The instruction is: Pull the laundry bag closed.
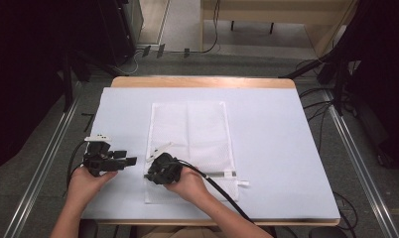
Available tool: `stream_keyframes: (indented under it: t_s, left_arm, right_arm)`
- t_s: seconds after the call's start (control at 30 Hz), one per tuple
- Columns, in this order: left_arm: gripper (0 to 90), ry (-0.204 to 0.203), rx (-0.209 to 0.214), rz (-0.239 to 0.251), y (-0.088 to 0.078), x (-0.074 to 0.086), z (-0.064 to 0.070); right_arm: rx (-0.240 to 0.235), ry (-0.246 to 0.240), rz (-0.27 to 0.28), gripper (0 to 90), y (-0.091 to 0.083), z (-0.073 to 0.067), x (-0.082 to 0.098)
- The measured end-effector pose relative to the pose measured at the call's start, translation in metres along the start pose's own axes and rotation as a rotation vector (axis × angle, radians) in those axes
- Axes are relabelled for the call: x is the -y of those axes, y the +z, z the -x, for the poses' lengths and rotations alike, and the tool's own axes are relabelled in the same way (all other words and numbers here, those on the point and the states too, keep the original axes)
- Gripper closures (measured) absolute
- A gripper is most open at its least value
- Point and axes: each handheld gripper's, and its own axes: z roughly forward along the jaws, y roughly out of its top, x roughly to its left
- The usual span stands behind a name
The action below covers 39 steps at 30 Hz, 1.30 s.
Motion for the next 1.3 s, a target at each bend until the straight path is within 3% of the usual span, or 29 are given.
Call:
stream_keyframes:
  t_s: [0.33,0.47,0.6,0.77,1.07,1.3]
  left_arm:
    - [39.0,-0.011,-0.006,0.004,-0.003,0.004,0.0]
    - [39.1,-0.009,-0.003,0.005,-0.003,0.004,-0.001]
    - [40.0,-0.005,-0.005,0.004,-0.004,0.005,-0.001]
    - [42.1,-0.005,-0.001,0.003,-0.004,0.005,-0.001]
    - [45.2,0.016,0.039,0.001,-0.004,0.005,0.002]
    - [47.6,0.048,0.087,-0.007,-0.002,0.004,0.007]
  right_arm:
    - [-0.02,-0.005,-0.003,87.1,0.007,0.0,0.0]
    - [0.005,-0.061,0.003,87.2,0.007,-0.004,0.0]
    - [-0.009,-0.049,0.01,85.6,0.008,-0.002,0.001]
    - [-0.001,-0.067,0.009,87.8,0.006,-0.001,-0.001]
    - [0.002,-0.076,0.057,87.8,-0.015,0.007,-0.013]
    - [0.029,-0.092,0.055,87.8,-0.024,0.016,-0.024]
